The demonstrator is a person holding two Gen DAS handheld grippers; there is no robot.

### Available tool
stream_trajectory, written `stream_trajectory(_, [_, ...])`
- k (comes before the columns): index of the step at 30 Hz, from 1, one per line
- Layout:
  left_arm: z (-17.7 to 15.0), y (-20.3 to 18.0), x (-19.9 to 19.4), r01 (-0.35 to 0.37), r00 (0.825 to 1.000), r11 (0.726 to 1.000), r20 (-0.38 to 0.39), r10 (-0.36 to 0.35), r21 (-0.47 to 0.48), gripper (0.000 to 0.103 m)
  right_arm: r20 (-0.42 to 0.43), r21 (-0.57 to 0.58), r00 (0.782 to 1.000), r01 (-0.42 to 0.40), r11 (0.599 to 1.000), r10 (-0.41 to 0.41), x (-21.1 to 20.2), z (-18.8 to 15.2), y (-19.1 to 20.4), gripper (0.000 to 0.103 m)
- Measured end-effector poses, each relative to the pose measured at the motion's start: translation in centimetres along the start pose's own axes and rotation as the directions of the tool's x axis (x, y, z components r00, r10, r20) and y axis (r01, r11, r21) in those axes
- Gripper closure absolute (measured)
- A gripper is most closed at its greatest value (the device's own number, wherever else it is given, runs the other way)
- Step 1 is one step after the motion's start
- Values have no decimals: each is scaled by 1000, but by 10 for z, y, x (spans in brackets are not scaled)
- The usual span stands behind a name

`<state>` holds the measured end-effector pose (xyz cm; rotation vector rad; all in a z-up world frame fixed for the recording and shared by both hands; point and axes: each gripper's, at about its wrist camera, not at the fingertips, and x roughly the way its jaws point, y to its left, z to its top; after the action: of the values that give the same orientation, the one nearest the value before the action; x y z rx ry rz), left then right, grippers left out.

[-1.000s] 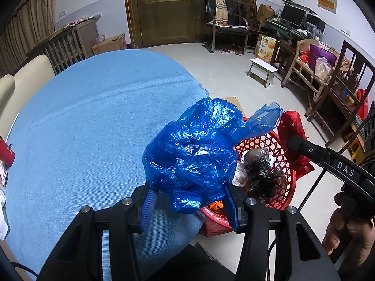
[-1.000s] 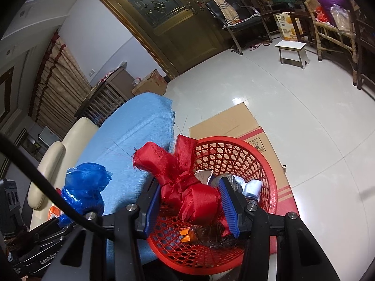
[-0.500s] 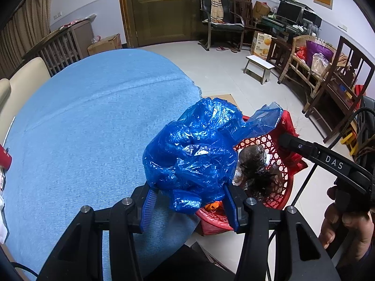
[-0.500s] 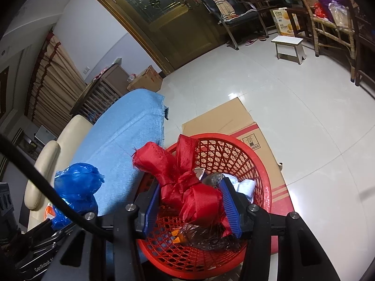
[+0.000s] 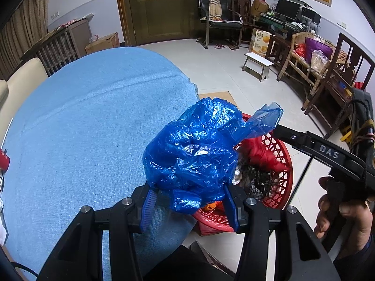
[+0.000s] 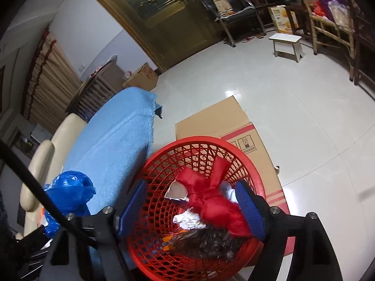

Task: Collect trash
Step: 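Open right gripper over basket while left lowers blue bag into it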

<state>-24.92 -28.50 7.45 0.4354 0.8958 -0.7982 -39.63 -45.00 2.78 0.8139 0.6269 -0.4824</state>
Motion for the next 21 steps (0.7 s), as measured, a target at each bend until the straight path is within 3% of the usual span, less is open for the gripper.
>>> stream_trajectory(12, [11,-10,13,0,1000,1000,-3,0,19,51,104,70,994,23,997,-30,-40,7,-23,23])
stream_trajectory(21, [16,-20,23,7,1000,999,-17,-7,35,50,125,80,992,6,997,-16,-48,10,-24,23])
